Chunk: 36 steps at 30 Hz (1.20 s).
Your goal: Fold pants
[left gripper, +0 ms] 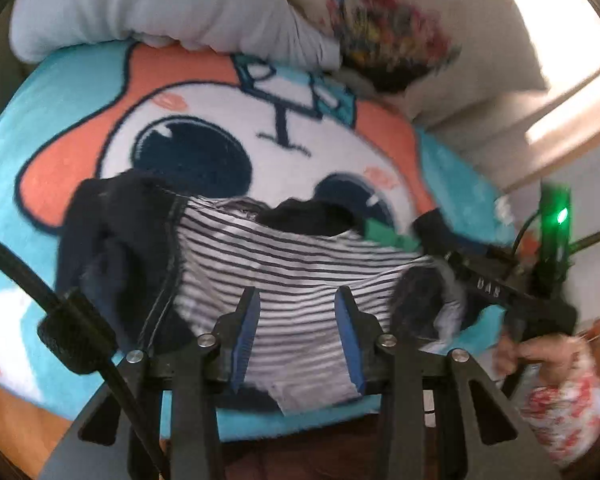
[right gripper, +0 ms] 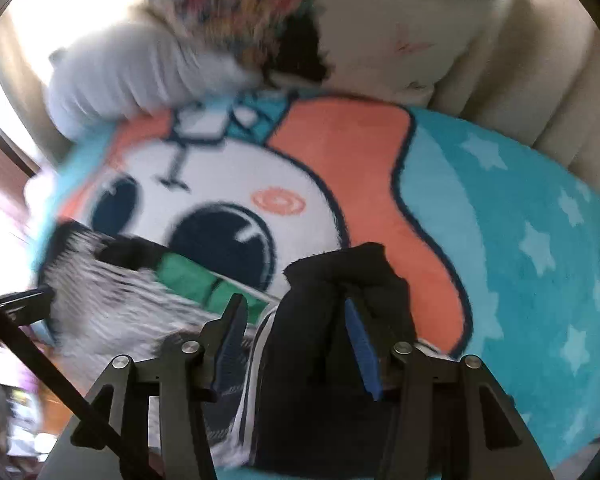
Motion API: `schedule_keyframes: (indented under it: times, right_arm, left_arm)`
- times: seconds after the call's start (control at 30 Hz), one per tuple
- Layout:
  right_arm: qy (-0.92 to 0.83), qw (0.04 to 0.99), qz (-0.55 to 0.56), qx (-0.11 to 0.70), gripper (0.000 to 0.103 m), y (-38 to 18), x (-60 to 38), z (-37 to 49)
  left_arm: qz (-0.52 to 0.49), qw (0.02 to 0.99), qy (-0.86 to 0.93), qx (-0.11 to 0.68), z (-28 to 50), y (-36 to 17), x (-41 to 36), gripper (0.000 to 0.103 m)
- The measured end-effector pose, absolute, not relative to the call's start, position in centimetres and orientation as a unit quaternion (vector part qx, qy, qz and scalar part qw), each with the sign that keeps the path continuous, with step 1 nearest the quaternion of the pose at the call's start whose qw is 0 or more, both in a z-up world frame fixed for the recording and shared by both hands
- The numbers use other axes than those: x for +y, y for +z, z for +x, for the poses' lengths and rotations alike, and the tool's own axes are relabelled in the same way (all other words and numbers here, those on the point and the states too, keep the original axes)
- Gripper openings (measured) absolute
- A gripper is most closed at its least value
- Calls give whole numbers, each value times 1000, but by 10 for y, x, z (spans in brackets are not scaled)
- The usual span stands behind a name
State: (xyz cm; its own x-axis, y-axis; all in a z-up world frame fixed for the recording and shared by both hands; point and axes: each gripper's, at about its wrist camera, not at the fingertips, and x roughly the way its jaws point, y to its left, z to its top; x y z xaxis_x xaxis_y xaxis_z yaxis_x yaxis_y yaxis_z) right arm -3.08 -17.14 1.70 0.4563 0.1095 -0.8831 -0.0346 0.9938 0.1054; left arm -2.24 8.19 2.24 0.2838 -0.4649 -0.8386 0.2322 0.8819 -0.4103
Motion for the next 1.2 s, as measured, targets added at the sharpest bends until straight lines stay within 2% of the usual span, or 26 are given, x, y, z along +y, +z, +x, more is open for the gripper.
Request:
schedule_keyframes:
  times: [0.03,0.2,0.3,0.4,0.57,0.67,0.7,0.73,0.8,0.87,0.93,1.17,1.2]
  right_arm:
    - [23,850,13,526,11,11,-168,-28]
    - [-2,863,56,502,10,25,-197,-46]
    - [-23,880,133,456,10,45,-238,-82]
    - [-39,871,213,440,11,39,-280,-115]
    - [-106,832,283,465,17,1,-331,-169]
    - [-115,826,332,440,20,1,-353,-191]
    - [-109,829,346,425,28,4,-358,-195]
    - [-97,832,358,412,42,5,-360,-196]
    - [-66,833,383,394,58,7,-363,-192]
    - [-37,827,408,385,61,4,-360,-184]
    - [-10,819,425,385,69,-1,-354,-172]
    - [2,810,388,441,71,-30,-323,-131]
    - [4,811,380,445,67,-31,-319,-128]
  left_arm:
    - [-84,793,-216,564,-21,14,74,37]
    - [-70,780,-217,583,-21,-6,70,37]
    - [-83,775,-226,584,-19,-8,76,37]
    - [-90,773,-231,584,-19,-9,78,37]
    - [-79,777,-231,579,-20,-10,74,37]
    - [-82,777,-231,580,-20,-10,75,37]
    - [-82,777,-231,580,-19,-10,75,37]
    - [-81,778,-230,579,-19,-10,74,37]
    - [-80,778,-228,580,-19,-9,74,38]
    - [-78,779,-225,580,-20,-8,73,38]
    - [-78,781,-224,578,-20,-8,73,38]
    - [-88,790,-216,568,-21,-6,75,39]
    - [-89,791,-214,566,-22,-6,75,39]
